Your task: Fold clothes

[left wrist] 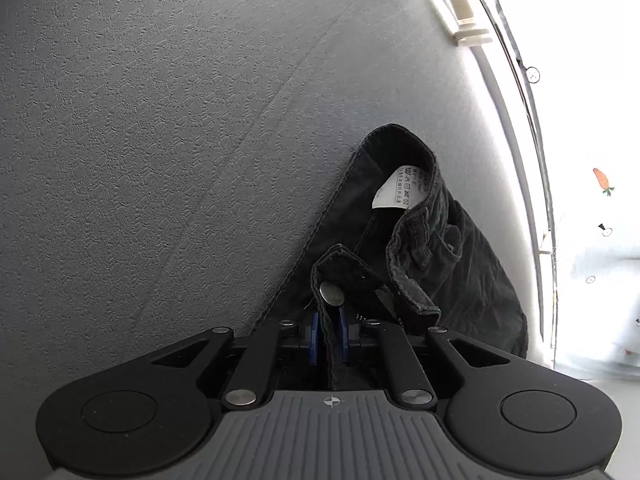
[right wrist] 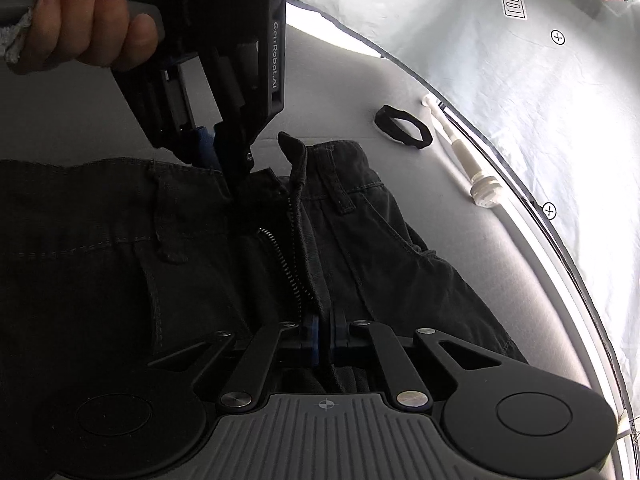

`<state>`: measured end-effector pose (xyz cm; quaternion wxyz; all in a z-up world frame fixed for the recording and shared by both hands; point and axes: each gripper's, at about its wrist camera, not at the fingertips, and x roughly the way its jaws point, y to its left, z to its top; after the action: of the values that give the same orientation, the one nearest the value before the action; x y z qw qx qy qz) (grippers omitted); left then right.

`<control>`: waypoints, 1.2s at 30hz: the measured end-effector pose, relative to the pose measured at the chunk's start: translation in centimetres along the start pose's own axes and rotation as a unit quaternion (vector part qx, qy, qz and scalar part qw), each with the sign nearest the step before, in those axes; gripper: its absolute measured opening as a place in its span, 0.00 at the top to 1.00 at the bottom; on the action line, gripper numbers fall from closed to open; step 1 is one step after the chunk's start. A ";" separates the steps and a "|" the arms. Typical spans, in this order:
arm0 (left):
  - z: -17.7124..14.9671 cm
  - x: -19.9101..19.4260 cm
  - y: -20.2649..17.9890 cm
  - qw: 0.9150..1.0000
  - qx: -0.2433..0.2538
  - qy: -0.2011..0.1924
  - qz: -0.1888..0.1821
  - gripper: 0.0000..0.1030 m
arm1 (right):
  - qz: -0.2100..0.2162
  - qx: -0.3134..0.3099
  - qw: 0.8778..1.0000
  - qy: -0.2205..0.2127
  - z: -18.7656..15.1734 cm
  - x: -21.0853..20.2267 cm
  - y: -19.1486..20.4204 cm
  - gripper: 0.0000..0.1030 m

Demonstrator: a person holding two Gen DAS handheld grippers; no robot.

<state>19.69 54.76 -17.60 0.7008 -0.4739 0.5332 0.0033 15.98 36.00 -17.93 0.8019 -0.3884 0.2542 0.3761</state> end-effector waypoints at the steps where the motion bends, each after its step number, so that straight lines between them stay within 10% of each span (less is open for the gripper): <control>1: 0.0 0.0 0.0 1.000 0.001 0.000 0.000 0.86 | 0.000 -0.003 1.000 0.001 -0.1 0.0 0.1 0.92; 7: -1.1 -3.7 -2.2 0.997 0.051 -0.061 -0.011 0.84 | -0.002 0.000 1.000 0.002 -0.3 0.5 0.3 0.91; 13: -1.4 -5.8 -7.0 0.985 0.102 -0.080 -0.113 0.70 | -0.011 0.002 1.000 0.000 -0.4 0.6 0.4 0.90; 21: -1.3 2.5 -6.9 0.991 0.117 -0.059 0.032 0.74 | -0.014 0.022 1.000 -0.003 -0.4 0.8 0.1 0.90; 29: -1.9 3.2 -6.5 0.986 0.144 -0.070 0.051 0.82 | -0.009 0.157 0.988 -0.002 -0.4 -3.1 -3.1 0.69; 36: -2.0 3.5 -6.6 0.984 0.151 -0.076 0.052 0.83 | -0.031 0.302 0.951 0.049 -5.2 -9.6 -7.0 0.65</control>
<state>23.10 48.09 -15.86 0.8013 -0.3326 0.4972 -0.0045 15.29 24.96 -11.16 0.8797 -0.1534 0.3829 0.2368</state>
